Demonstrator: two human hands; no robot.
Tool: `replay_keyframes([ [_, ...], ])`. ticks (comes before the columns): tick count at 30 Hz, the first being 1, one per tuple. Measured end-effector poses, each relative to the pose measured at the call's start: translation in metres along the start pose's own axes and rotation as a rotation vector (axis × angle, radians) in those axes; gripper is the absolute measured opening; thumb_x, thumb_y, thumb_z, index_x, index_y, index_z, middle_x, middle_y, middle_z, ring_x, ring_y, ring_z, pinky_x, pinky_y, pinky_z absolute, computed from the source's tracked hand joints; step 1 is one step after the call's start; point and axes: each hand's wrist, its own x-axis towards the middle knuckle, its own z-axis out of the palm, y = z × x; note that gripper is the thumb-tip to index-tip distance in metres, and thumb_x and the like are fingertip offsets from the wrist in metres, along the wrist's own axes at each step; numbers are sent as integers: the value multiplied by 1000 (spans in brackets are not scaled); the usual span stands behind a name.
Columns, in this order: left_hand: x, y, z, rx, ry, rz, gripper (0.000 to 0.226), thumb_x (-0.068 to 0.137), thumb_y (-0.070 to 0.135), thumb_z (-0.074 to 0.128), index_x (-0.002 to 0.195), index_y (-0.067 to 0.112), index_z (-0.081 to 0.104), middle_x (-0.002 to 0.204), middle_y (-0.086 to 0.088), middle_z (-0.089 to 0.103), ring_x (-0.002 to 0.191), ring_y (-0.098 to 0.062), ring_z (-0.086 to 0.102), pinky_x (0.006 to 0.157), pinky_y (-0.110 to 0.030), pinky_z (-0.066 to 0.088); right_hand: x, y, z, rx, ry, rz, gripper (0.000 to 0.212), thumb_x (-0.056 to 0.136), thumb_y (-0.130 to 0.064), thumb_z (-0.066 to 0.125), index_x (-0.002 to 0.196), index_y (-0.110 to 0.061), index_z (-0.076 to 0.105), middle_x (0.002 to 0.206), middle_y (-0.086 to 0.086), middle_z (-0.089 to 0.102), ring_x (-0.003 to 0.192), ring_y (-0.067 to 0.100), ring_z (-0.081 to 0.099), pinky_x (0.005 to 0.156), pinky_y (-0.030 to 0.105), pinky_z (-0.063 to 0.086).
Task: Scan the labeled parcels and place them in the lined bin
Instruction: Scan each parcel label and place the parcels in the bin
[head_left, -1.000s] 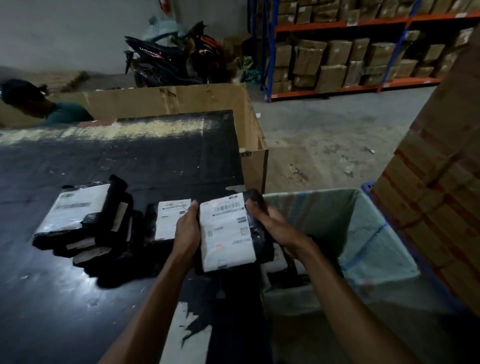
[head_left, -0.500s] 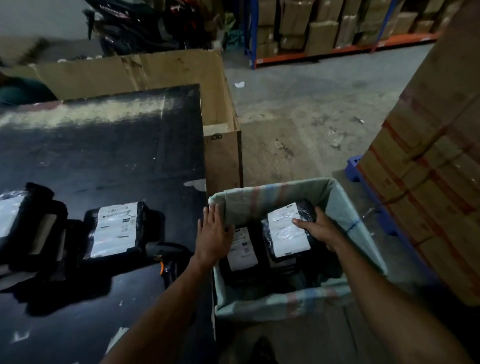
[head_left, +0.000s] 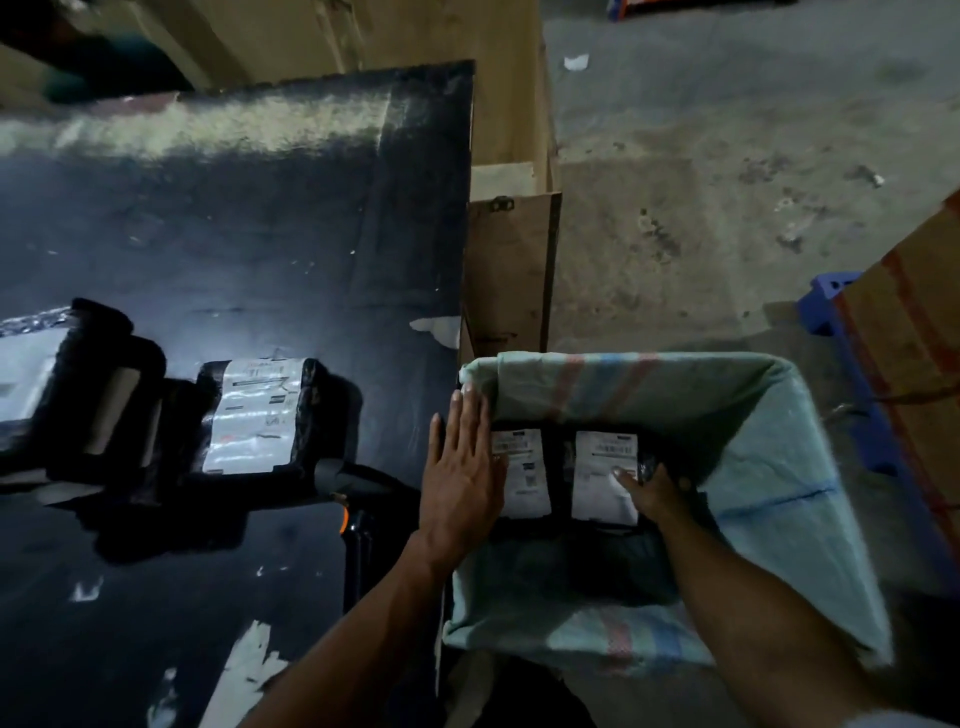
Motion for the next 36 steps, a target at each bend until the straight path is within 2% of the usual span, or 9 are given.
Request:
replay_keyframes([
  [8, 3, 0, -7, -28, -83, -9, 74, 99, 49, 13, 160, 11, -4, 167, -10, -15, 154, -26, -15, 125, -46, -6, -57, -46, -14, -142, 103, -121, 74, 89, -41, 72, 145, -3, 41, 146, 23, 50, 130, 42, 52, 103, 46, 47],
  [12, 13, 0, -25, -18, -285, -28, 76, 103, 43, 29, 159, 11, -12, 164, -11, -24, 152, -30, -20, 125, -51, -4, -81, -53, -24, -283, 155, -161, 76, 94, -40, 59, 155, -8, 27, 158, 18, 34, 141, 39, 41, 112, 50, 38],
  [15, 28, 11, -59, -65, -373, -55, 71, 104, 33, 40, 160, 11, 3, 168, -15, -5, 155, -33, -1, 124, -52, 7, -113, -73, -33, -337, 203, -241, 57, 95, -42, 53, 141, -9, 49, 145, 18, 51, 129, 39, 53, 106, 47, 45],
  [18, 34, -1, -101, -195, -231, -33, 44, 102, 30, 44, 142, 12, 49, 145, -19, 53, 132, -37, 52, 108, -47, 41, -156, -103, -36, -335, 224, -385, 43, 95, -46, 56, 119, -11, 64, 126, 16, 65, 117, 36, 62, 94, 40, 52],
  [20, 30, -18, -130, -256, -83, -37, 42, 94, 41, 44, 118, 15, 66, 120, -15, 71, 111, -37, 66, 87, -44, 55, -184, -127, -34, -266, 238, -484, 37, 94, -49, 57, 101, -14, 66, 111, 12, 71, 105, 34, 67, 88, 42, 56],
  [26, 3, -120, -188, -294, 76, -180, 38, 95, 17, 50, 128, 2, 63, 129, -27, 64, 120, -45, 60, 100, -48, 49, -287, -216, 6, -146, 307, -821, 32, 95, -48, 58, 97, -18, 67, 93, 2, 72, 93, 26, 67, 77, 34, 52],
  [31, -42, -207, -182, -338, 102, -338, 40, 89, 10, 42, 124, -4, 58, 125, -32, 62, 115, -47, 58, 95, -44, 45, -337, -282, 80, -354, 157, -904, 53, 94, -62, 50, 65, -19, 58, 80, 7, 66, 99, 34, 69, 83, 38, 48],
  [33, -62, -230, -180, -399, 75, -331, 38, 91, 2, 42, 126, -2, 57, 129, -29, 61, 118, -43, 58, 97, -40, 43, -356, -303, 121, -551, 106, -837, 61, 94, -70, 39, 93, -17, 71, 112, 14, 69, 122, 35, 59, 105, 50, 36],
  [36, -81, -245, -165, -445, -20, -265, 48, 97, 0, 45, 143, -7, 41, 152, -27, 40, 141, -37, 40, 113, -34, 27, -369, -318, 161, -645, 84, -647, 82, 93, -75, 33, 142, -12, 53, 156, 18, 41, 146, 37, 34, 118, 61, 14],
])
